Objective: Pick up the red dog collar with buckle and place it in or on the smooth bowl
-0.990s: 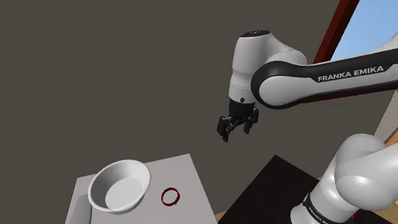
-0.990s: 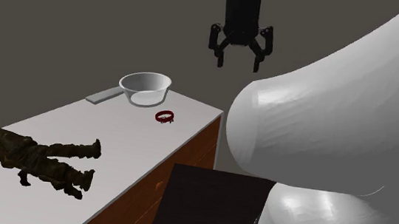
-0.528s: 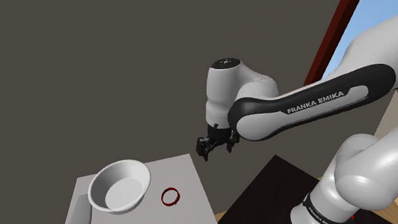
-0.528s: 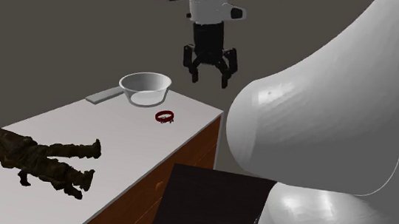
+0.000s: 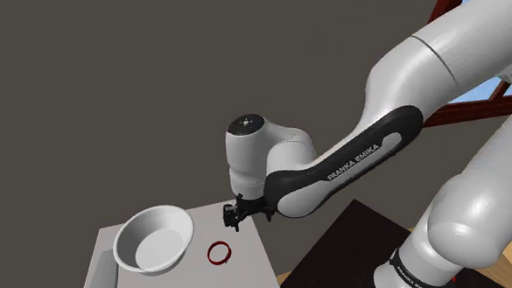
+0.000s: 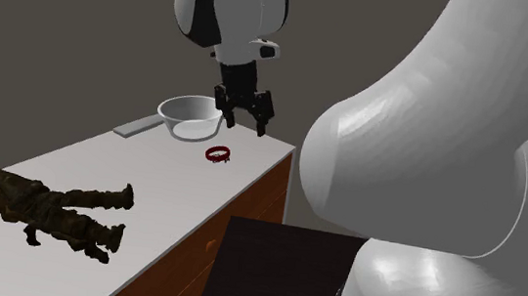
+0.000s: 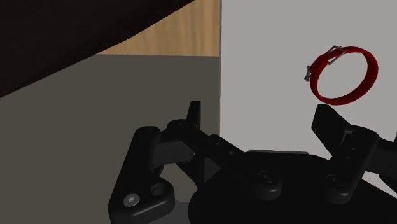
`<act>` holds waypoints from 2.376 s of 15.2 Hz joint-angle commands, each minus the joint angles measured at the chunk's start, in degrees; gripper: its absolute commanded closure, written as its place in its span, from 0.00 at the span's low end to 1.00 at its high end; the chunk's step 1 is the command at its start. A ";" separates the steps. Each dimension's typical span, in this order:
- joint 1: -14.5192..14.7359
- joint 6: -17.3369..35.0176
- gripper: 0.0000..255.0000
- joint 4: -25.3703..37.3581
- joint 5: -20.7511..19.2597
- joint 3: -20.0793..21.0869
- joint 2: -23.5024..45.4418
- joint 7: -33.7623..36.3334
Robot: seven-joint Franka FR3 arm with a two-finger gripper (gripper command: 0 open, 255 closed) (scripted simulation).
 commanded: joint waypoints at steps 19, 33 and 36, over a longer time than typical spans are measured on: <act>7.78 4.17 0.00 12.94 -24.83 -5.17 26.85 26.63; 7.46 3.72 1.00 12.84 -24.14 -4.74 26.13 26.11; 6.55 2.29 1.00 12.65 -22.05 -3.49 23.99 24.54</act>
